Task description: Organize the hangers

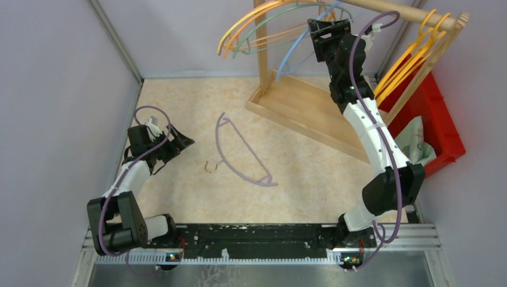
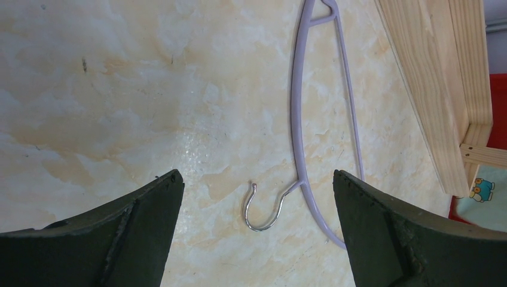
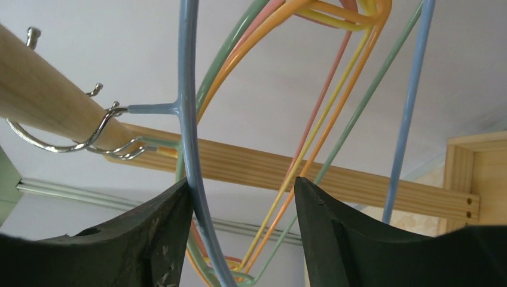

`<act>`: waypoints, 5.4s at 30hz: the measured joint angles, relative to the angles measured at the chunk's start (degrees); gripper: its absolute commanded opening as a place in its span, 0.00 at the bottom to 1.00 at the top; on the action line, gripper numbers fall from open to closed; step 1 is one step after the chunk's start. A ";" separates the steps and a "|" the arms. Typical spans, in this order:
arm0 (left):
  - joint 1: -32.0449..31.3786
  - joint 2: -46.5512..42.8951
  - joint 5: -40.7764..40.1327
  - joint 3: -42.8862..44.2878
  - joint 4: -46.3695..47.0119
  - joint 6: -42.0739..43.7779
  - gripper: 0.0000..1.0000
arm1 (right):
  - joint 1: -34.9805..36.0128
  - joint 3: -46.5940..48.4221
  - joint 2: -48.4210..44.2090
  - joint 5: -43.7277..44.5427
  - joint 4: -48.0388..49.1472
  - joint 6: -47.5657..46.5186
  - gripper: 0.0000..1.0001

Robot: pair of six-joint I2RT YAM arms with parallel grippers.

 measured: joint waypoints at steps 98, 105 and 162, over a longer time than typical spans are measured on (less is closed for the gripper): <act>-0.70 -0.63 3.32 -0.02 2.95 -3.23 0.97 | 32.04 -10.84 25.59 -27.63 -25.77 -59.67 0.00; -2.16 1.42 7.02 0.04 9.20 -8.22 0.94 | 30.86 -10.80 22.05 -34.64 -27.02 -58.12 0.00; -20.92 25.42 1.70 26.16 0.83 -9.29 0.00 | 38.77 3.82 21.09 -26.60 -41.44 -63.80 0.54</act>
